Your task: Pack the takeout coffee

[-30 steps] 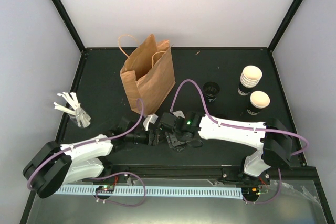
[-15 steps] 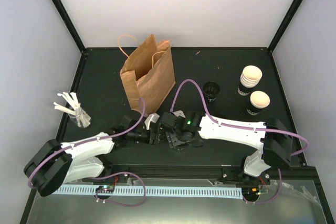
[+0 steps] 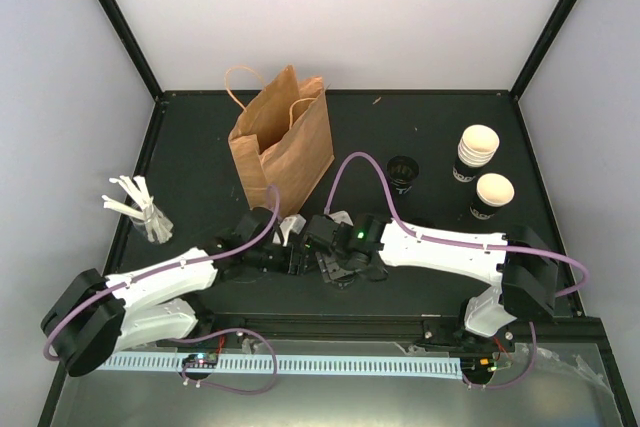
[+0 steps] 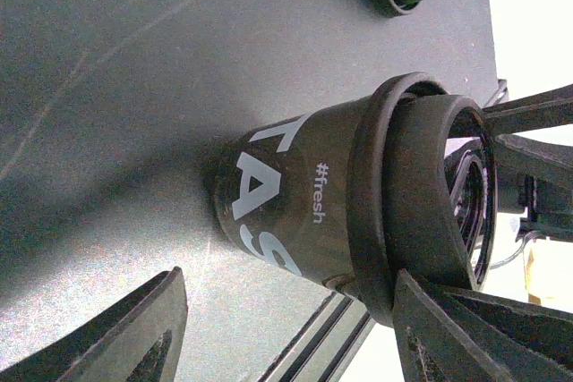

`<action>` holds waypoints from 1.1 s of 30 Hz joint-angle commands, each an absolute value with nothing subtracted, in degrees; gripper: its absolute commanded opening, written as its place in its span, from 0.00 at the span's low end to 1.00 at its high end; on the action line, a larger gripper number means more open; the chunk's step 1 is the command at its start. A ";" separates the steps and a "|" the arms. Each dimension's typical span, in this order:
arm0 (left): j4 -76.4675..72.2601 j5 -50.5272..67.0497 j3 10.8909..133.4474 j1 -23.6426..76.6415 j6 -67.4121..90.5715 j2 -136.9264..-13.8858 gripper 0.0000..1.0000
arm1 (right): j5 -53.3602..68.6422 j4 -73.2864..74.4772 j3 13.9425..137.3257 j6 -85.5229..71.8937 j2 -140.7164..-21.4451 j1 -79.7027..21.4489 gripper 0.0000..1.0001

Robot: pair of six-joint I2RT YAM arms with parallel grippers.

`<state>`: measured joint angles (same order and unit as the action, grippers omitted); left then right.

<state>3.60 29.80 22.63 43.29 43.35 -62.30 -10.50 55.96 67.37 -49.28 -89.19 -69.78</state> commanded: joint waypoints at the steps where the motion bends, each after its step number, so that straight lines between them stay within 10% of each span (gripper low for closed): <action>1: 12.84 22.17 22.93 44.91 43.60 -65.53 0.65 | -8.14 53.60 62.84 -49.20 -94.33 -70.17 0.77; 33: 18.78 18.89 26.98 45.92 42.46 -45.17 0.80 | -7.78 47.58 58.99 -30.89 -82.01 -70.04 0.74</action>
